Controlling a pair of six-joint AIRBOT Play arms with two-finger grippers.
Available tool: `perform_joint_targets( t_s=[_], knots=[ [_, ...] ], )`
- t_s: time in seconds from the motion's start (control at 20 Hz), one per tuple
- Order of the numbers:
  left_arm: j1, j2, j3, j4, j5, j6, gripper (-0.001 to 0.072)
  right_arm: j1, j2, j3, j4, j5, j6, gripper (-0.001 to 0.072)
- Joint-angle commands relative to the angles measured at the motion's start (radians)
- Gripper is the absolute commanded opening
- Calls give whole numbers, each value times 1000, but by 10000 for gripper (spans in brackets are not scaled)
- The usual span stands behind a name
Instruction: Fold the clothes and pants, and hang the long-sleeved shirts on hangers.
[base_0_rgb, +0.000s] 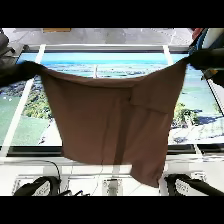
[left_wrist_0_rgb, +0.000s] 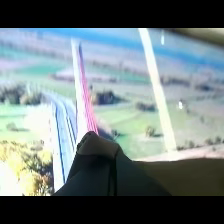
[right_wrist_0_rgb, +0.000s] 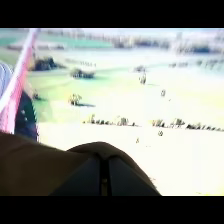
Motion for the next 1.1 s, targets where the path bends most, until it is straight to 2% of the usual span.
perform_joint_targets(
  t_s=[0.0,0.25,0.35,0.5,0.6,0.75,0.9,1.05],
  knots=[
    [-97,-289,0,-4,203,23,9,1,-241,1,17,-70,6,14],
    [-159,-404,0,-3,648,23,10,1,-421,1,23,-302,6,13],
    [-161,-407,0,-2,702,23,10,1,-436,1,14,-369,6,13],
    [-143,-414,0,97,578,29,10,1,-436,1,-37,-331,6,13],
    [-118,-425,0,132,417,29,9,0,-436,-3,-100,-238,6,13],
    [-109,-468,0,131,210,26,9,1,-436,-48,-113,-172,6,13],
    [-118,-519,0,132,108,25,9,0,-436,-120,-150,-126,36,13],
    [-118,-551,0,131,95,21,9,0,-436,-193,-184,-107,69,13]
  ],
)
